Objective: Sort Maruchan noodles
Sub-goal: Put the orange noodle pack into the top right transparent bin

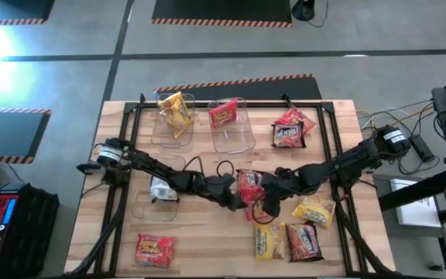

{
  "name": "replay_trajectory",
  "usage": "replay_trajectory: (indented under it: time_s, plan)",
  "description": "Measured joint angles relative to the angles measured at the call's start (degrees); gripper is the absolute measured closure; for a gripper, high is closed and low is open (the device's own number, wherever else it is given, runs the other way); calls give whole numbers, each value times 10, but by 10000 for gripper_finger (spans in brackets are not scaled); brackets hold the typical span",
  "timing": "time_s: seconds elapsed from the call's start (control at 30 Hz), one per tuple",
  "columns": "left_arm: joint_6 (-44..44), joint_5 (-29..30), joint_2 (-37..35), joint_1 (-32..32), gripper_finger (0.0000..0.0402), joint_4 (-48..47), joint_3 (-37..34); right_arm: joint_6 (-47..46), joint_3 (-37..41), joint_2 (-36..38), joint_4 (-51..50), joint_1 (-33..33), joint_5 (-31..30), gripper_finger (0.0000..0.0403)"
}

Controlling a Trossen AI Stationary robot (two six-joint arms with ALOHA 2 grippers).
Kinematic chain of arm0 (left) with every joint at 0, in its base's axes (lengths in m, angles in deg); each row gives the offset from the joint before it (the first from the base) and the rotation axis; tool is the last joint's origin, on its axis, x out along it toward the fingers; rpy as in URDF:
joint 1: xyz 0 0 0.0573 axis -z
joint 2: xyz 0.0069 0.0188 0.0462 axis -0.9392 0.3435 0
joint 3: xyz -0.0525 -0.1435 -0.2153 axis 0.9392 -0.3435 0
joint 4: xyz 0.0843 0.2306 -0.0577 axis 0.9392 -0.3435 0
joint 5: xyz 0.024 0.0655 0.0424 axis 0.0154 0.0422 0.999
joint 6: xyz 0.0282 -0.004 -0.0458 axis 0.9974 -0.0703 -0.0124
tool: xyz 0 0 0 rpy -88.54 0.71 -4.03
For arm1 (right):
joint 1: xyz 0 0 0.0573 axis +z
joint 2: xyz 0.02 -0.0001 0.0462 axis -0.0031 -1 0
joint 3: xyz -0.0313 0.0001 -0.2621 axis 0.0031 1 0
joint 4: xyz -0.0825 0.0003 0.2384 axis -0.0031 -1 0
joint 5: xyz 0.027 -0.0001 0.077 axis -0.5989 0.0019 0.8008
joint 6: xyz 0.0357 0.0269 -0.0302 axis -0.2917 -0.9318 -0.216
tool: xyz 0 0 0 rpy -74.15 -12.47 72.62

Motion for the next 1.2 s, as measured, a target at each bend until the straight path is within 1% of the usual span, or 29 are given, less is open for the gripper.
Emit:
replay_trajectory:
  time_s: [0.07, 0.23, 0.37, 0.5, 0.7, 0.87, 0.93, 1.07, 1.2]
  plan:
    - [-2, 2, 0, 0, 227, 0, 0, 3, 0, 0, 0, 0, -10, 211]
    - [-47, -9, 0, 0, 205, -18, 0, 11, 0, -1, 1, 0, -24, 211]
    - [-60, -10, 0, 0, 202, -19, 0, 11, -1, -17, 6, 0, -27, 211]
    - [-56, 15, 0, 0, 202, -23, 0, 16, -2, -49, 26, 0, -29, 211]
    - [-44, 23, -1, 0, 202, -44, 0, 25, -1, -87, 43, 0, -29, 211]
    - [-47, -40, -1, -2, 202, -56, 0, 28, -2, -100, 44, -3, -25, 211]
    - [-48, -57, -2, -2, 202, -57, 0, 28, -2, -104, 43, -6, -23, 211]
    - [-40, -58, -2, -1, 202, -57, 0, 29, -2, -108, 43, -10, -21, 211]
    - [-29, -39, -2, -2, 202, -71, 0, 32, -1, -106, 46, -10, -21, 211]
